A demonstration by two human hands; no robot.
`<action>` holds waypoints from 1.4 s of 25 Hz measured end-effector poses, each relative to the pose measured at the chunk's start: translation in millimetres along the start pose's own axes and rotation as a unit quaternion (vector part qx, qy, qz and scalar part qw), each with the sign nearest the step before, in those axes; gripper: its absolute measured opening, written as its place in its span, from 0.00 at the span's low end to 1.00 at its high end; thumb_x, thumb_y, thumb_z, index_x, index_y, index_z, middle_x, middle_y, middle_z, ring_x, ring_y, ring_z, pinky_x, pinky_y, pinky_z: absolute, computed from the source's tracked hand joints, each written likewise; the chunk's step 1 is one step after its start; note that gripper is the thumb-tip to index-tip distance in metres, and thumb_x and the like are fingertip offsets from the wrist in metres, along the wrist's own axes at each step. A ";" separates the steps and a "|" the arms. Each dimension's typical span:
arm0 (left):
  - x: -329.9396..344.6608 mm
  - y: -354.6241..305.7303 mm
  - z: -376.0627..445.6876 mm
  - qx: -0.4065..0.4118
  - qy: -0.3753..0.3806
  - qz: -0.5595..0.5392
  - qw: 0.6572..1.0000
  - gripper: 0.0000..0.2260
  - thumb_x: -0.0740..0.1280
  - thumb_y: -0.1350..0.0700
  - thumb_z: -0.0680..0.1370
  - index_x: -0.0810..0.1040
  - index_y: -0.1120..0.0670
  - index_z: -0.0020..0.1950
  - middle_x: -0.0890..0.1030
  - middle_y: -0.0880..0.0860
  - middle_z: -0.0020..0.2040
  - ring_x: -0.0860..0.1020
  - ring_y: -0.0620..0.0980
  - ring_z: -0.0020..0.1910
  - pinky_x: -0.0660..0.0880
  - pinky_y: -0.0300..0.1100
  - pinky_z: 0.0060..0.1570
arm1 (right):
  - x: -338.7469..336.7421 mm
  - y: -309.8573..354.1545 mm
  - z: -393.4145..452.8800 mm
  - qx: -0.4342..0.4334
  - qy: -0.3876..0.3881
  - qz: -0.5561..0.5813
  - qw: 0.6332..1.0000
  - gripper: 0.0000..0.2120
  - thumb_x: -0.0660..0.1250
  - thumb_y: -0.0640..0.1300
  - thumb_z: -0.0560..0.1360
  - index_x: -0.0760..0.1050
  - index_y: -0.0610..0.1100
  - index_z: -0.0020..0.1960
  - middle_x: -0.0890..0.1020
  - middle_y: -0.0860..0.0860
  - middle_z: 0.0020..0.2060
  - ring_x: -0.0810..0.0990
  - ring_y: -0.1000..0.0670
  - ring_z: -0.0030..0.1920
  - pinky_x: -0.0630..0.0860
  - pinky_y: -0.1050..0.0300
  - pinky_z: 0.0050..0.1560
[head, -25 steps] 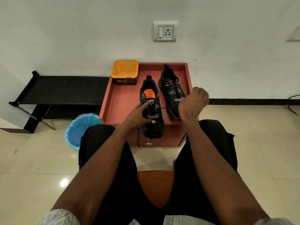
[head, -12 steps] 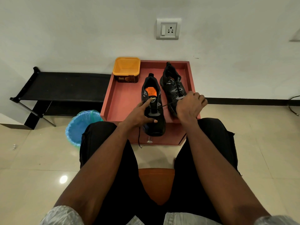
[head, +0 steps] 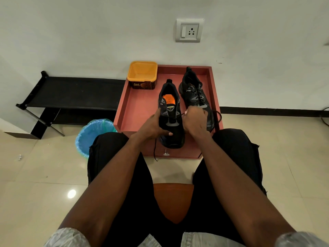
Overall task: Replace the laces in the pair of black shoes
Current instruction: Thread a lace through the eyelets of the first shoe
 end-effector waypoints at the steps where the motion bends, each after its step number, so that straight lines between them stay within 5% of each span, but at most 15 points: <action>1: 1.4 3.8 3.1 -0.001 -0.002 -0.004 1.000 0.54 0.82 0.45 0.59 0.55 0.46 0.78 0.73 0.53 0.69 0.72 0.52 0.68 0.72 0.51 0.68 | -8.5 -5.2 0.3 0.034 -0.035 -0.013 0.999 0.11 0.63 0.41 0.76 0.78 0.39 0.55 0.81 0.42 0.53 0.78 0.41 0.58 0.68 0.45 0.64; 4: 6.4 22.9 19.0 -0.009 0.000 -0.011 1.000 0.56 0.80 0.38 0.54 0.54 0.41 0.77 0.72 0.53 0.69 0.72 0.54 0.69 0.73 0.56 0.67 | -26.9 -18.7 -4.5 0.125 -0.081 -0.048 0.988 0.18 0.64 0.44 0.77 0.74 0.37 0.64 0.77 0.39 0.62 0.72 0.39 0.66 0.64 0.42 0.69; 7: -0.7 6.0 5.1 -0.010 -0.011 0.008 1.000 0.54 0.81 0.41 0.58 0.55 0.43 0.77 0.73 0.52 0.67 0.73 0.54 0.66 0.74 0.53 0.66 | -22.9 -15.0 -3.0 0.080 -0.073 -0.039 0.993 0.19 0.66 0.42 0.75 0.74 0.38 0.64 0.75 0.40 0.64 0.70 0.39 0.67 0.64 0.43 0.71; 11: -10.3 -5.6 -3.3 -0.029 -0.041 0.017 0.999 0.24 0.73 0.57 0.75 0.69 0.56 0.68 0.75 0.51 0.50 0.75 0.50 0.49 0.72 0.41 0.49 | 3.3 8.3 -2.5 -0.064 0.052 0.029 0.996 0.04 0.65 0.37 0.73 0.76 0.42 0.46 0.81 0.44 0.45 0.79 0.39 0.52 0.71 0.47 0.57; 14: -13.1 -4.5 -5.1 -0.037 -0.073 0.045 0.996 0.05 0.65 0.60 0.80 0.77 0.62 0.49 0.79 0.57 0.42 0.77 0.56 0.43 0.70 0.43 0.41 | 13.0 10.7 -5.2 -0.046 0.095 0.032 0.994 0.05 0.63 0.38 0.77 0.77 0.40 0.48 0.82 0.43 0.47 0.79 0.38 0.52 0.69 0.48 0.57; 17: -15.1 -3.2 -4.6 -0.048 -0.097 0.015 0.994 0.06 0.60 0.60 0.81 0.74 0.61 0.49 0.80 0.60 0.44 0.77 0.58 0.41 0.71 0.46 0.38 | 14.0 8.8 -6.2 -0.012 0.099 0.048 0.994 0.07 0.60 0.38 0.79 0.75 0.38 0.52 0.82 0.40 0.51 0.78 0.37 0.55 0.67 0.48 0.57; 22: -11.0 -8.1 -4.8 -0.023 -0.077 0.009 0.997 0.02 0.66 0.60 0.79 0.74 0.58 0.49 0.78 0.54 0.43 0.75 0.51 0.39 0.71 0.43 0.38 | 14.5 3.2 -7.7 0.066 0.121 0.126 0.982 0.11 0.58 0.36 0.77 0.70 0.35 0.59 0.78 0.35 0.57 0.76 0.34 0.56 0.68 0.50 0.48; 27: -11.8 -5.8 -3.4 -0.032 -0.083 -0.005 0.996 0.07 0.57 0.67 0.76 0.72 0.59 0.49 0.77 0.55 0.44 0.74 0.53 0.40 0.68 0.44 0.33 | 14.5 0.6 -7.3 0.087 0.124 0.142 0.978 0.11 0.58 0.37 0.78 0.69 0.35 0.59 0.78 0.36 0.56 0.76 0.35 0.56 0.69 0.49 0.47; 32: -11.7 0.5 0.6 -0.035 -0.099 -0.009 0.994 0.05 0.58 0.62 0.78 0.70 0.59 0.52 0.80 0.61 0.47 0.79 0.60 0.43 0.76 0.53 0.40 | 16.8 -3.1 -5.5 0.118 0.115 0.145 0.976 0.14 0.58 0.39 0.79 0.69 0.34 0.62 0.78 0.35 0.59 0.77 0.34 0.58 0.72 0.46 0.52; 35: -13.7 0.2 -0.5 -0.034 -0.104 -0.016 0.994 0.02 0.60 0.62 0.78 0.70 0.57 0.50 0.79 0.58 0.45 0.77 0.56 0.40 0.72 0.47 0.36 | 19.2 -4.4 -6.8 0.137 0.125 0.147 0.971 0.14 0.58 0.40 0.79 0.69 0.35 0.63 0.77 0.36 0.60 0.76 0.34 0.59 0.72 0.45 0.55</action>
Point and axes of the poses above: each hand's wrist, its own z-axis towards the middle knuckle, its own x-axis out of the palm, y = z × x, the point moved 5 cm from there along z, towards the middle knuckle
